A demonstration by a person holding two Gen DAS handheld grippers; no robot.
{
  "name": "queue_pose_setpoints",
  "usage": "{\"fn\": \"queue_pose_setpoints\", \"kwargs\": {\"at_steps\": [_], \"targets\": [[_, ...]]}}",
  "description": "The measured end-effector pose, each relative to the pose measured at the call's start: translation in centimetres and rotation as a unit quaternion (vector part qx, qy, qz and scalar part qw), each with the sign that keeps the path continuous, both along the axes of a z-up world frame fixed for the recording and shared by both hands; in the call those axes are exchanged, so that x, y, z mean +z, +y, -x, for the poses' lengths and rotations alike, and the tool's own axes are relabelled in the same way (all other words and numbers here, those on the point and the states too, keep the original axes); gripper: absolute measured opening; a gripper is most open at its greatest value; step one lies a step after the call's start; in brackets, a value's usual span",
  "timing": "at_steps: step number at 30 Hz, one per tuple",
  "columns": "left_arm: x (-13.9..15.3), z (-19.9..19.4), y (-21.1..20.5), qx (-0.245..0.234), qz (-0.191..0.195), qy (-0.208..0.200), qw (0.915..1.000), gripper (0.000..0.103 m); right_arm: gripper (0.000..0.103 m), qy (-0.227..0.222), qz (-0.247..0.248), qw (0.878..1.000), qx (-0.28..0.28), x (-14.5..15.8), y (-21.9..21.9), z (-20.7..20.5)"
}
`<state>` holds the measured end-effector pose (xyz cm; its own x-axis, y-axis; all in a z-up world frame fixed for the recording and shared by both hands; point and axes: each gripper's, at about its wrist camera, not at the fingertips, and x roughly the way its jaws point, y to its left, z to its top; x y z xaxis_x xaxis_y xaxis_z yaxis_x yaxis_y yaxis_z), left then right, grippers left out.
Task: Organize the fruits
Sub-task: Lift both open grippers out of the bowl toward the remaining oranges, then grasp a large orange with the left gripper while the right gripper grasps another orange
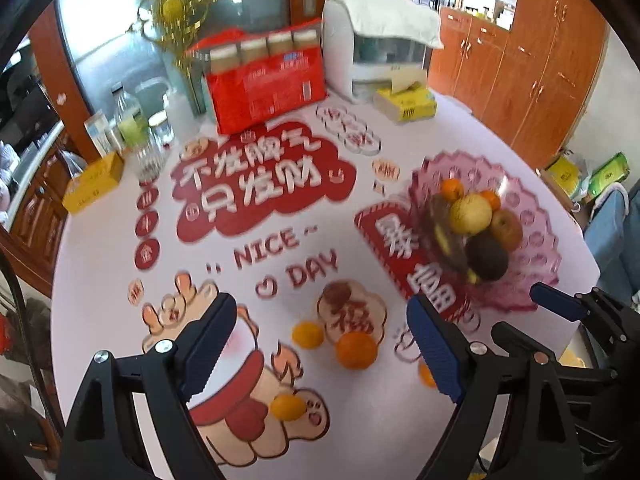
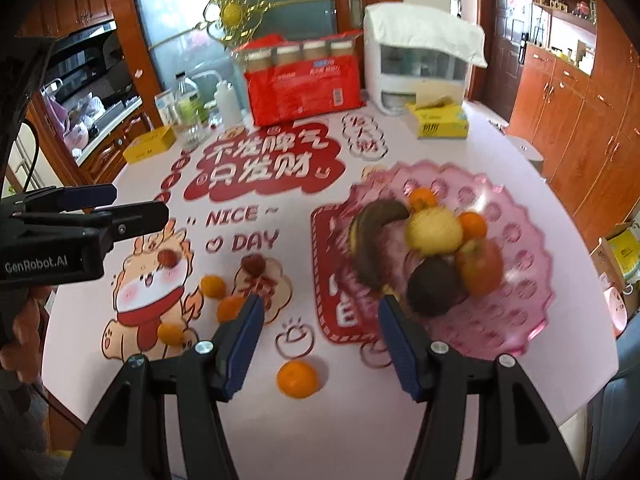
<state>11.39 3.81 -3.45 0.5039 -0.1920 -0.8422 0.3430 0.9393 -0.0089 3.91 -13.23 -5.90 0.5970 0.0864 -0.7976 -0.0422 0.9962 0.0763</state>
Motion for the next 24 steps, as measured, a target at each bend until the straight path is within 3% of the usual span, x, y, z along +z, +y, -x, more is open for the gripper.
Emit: {"fn": "queue_pose_setpoints", "kwargs": {"at_steps": [12,17,20,24], "targets": [[-9.9,0.7,0.4,-0.029,-0.001,0.091,0.9954,0.085,0.06,0.058,-0.014,0.998,-0.007,-6.6,1.6,1.4],[-11.5,0.5,-0.7,-0.036,0.009,0.108,0.9935,0.08,0.06,0.077,-0.023,0.997,-0.009,-8.7,1.4,1.2],[-12.3,0.2,-1.5,-0.035,0.009,0.121,0.992,0.072,0.06,0.091,-0.034,0.995,-0.009,-9.9,1.1,1.1],[-13.0,-0.2,-2.4,-0.029,0.015,0.133,0.9905,0.07,0.06,0.102,-0.046,0.994,-0.005,-10.8,0.8,0.8]]}}
